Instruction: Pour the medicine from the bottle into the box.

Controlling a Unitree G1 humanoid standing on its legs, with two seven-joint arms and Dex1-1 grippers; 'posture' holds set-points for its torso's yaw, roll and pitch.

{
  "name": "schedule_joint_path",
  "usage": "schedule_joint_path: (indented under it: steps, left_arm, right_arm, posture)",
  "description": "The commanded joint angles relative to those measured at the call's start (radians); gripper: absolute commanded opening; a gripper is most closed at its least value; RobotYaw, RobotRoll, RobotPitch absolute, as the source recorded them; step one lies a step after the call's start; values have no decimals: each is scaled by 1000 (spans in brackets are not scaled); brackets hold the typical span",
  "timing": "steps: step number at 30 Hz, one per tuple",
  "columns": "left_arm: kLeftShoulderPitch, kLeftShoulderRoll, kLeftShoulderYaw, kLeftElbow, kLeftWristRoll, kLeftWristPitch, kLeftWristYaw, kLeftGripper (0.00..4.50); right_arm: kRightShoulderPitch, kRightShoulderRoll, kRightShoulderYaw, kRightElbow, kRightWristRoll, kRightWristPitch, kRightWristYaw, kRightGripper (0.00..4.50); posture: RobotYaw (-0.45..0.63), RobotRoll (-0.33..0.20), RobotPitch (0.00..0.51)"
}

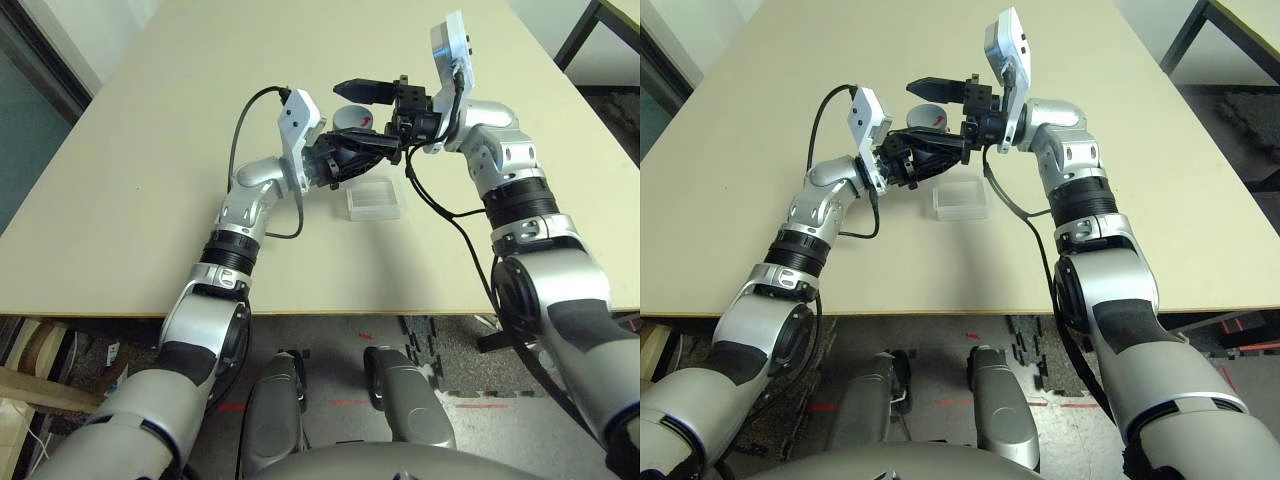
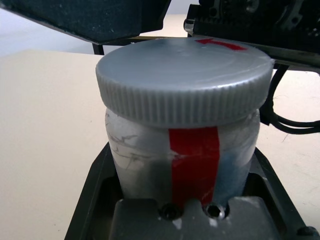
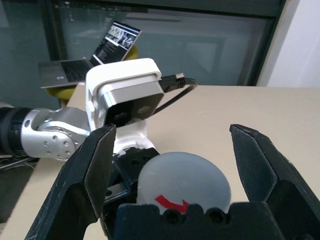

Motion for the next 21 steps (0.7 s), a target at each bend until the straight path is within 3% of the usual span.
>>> schedule_joint_path:
  steps: [1, 21]
  left_arm:
    - [-2, -5, -10, -9, 8, -2, -5, 2629]
    - [-8, -11, -4, -8, -3, 1, -4, 2629]
  right_arm:
    - [-18, -5, 8, 30, -28, -26, -14, 4500]
    - [-11, -116, -41, 86, -59, -28, -86, 4500]
  posture:
    - [-233, 0, 143]
    - [-249, 0, 142]
